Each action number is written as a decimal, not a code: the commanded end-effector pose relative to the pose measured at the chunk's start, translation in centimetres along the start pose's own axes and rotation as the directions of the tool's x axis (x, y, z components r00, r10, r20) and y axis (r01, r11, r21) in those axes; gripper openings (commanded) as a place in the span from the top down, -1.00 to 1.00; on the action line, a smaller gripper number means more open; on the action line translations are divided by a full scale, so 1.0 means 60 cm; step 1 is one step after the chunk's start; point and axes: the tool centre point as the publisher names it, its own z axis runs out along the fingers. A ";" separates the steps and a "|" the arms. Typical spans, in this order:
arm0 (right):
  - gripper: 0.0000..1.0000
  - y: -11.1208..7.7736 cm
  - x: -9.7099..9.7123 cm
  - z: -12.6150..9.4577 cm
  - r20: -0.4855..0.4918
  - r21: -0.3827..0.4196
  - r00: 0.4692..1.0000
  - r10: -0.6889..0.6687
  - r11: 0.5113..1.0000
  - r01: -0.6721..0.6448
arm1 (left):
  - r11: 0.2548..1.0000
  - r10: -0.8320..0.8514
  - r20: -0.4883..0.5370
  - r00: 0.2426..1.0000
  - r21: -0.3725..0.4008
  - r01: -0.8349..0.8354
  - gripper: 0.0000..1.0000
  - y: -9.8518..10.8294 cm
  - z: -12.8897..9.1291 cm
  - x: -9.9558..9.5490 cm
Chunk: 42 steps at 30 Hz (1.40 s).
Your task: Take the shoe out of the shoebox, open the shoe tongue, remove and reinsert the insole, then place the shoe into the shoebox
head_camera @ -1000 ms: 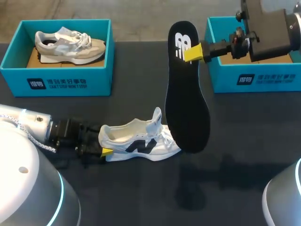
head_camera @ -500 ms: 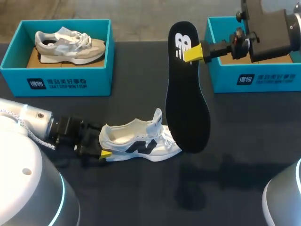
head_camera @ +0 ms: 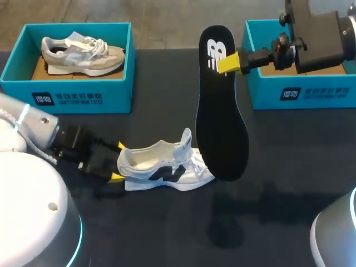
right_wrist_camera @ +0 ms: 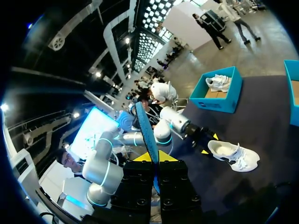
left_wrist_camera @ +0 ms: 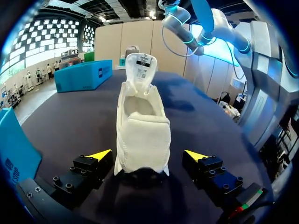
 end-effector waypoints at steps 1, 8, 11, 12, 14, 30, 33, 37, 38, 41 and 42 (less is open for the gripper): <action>1.00 0.002 0.000 0.004 0.003 0.002 1.000 0.003 1.000 -0.003 | 0.991 -0.009 -0.053 0.999 -0.135 0.002 -1.00 -0.017 -0.026 0.001; 1.00 0.002 0.000 0.004 0.003 0.002 1.000 0.003 1.000 -0.003 | 0.962 -0.025 -0.120 0.993 -0.275 -0.009 -1.00 -0.027 -0.033 0.002; 1.00 0.002 0.000 0.004 0.003 0.002 1.000 0.003 1.000 -0.003 | 0.948 -0.022 -0.110 0.994 -0.319 -0.015 -1.00 -0.036 -0.038 0.004; 1.00 0.002 0.000 0.004 0.003 0.002 1.000 0.003 1.000 -0.003 | 0.944 -0.016 -0.107 0.994 -0.330 -0.021 -1.00 -0.040 -0.040 0.005; 1.00 0.002 0.000 0.004 0.003 0.002 1.000 0.003 1.000 -0.003 | 0.945 -0.007 -0.106 0.994 -0.327 -0.028 -1.00 -0.043 -0.041 0.006; 1.00 0.002 0.000 0.004 0.003 0.002 1.000 0.003 1.000 -0.003 | 0.937 -0.006 -0.069 0.998 -0.349 -0.019 -1.00 -0.055 -0.042 0.005; 1.00 0.002 0.000 0.004 0.003 0.002 1.000 0.003 1.000 -0.003 | 0.922 -0.006 -0.050 0.999 -0.386 -0.013 -1.00 -0.062 -0.042 0.006; 1.00 0.002 0.000 0.004 0.003 0.002 1.000 0.003 1.000 -0.003 | 0.909 -0.006 -0.038 0.999 -0.417 -0.011 -1.00 -0.068 -0.044 0.009; 1.00 0.002 0.000 0.004 0.003 0.002 1.000 0.003 1.000 -0.003 | 0.904 -0.006 -0.030 1.000 -0.427 -0.007 -1.00 -0.069 -0.045 0.009; 1.00 0.002 0.000 0.004 0.003 0.002 1.000 0.003 1.000 -0.003 | 0.891 -0.009 -0.017 1.000 -0.454 0.000 -1.00 -0.073 -0.046 0.010; 1.00 0.002 0.000 0.004 0.003 0.002 1.000 0.003 1.000 -0.003 | 0.882 -0.013 -0.008 1.000 -0.472 0.008 -1.00 -0.074 -0.047 0.009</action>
